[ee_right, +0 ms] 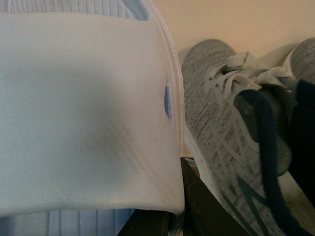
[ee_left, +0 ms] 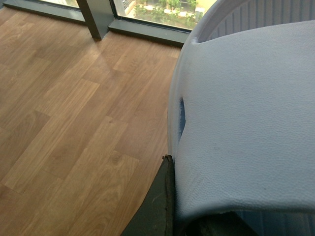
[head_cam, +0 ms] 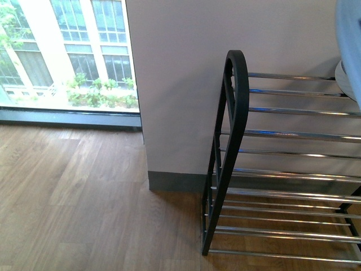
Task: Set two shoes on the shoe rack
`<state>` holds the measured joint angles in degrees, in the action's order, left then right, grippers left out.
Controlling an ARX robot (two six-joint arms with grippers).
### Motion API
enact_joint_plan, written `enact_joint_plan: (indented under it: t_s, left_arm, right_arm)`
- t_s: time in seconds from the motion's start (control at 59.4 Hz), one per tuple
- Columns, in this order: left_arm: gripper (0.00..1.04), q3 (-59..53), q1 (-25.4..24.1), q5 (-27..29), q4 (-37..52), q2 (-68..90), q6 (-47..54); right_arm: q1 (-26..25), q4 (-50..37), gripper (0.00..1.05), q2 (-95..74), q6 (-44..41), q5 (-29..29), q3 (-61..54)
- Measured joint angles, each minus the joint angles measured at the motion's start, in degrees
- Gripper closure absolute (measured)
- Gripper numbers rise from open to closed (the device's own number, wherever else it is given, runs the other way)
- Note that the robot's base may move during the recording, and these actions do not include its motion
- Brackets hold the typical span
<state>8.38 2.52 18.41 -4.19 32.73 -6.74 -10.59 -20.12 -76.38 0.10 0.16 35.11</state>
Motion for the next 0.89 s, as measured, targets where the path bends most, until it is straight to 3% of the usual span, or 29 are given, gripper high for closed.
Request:
enact_joint_plan:
  t_s: [0.303,0.673,0.892]
  left_arm:
    - [1.03,0.0,0.0,0.0,0.0,0.0,0.0]
    - [1.03,0.0,0.0,0.0,0.0,0.0,0.0]
    - [1.03,0.0,0.0,0.0,0.0,0.0,0.0]
  right_arm:
    - [1.2,6.1,1.03,-10.7,-6.2,0.9,9.1]
    - [0.7,7.0,1.03,-20.5,-15.2,9.6,17.7]
    - [1.2,9.2,1.03,-23.5,-14.9,10.8,21.7]
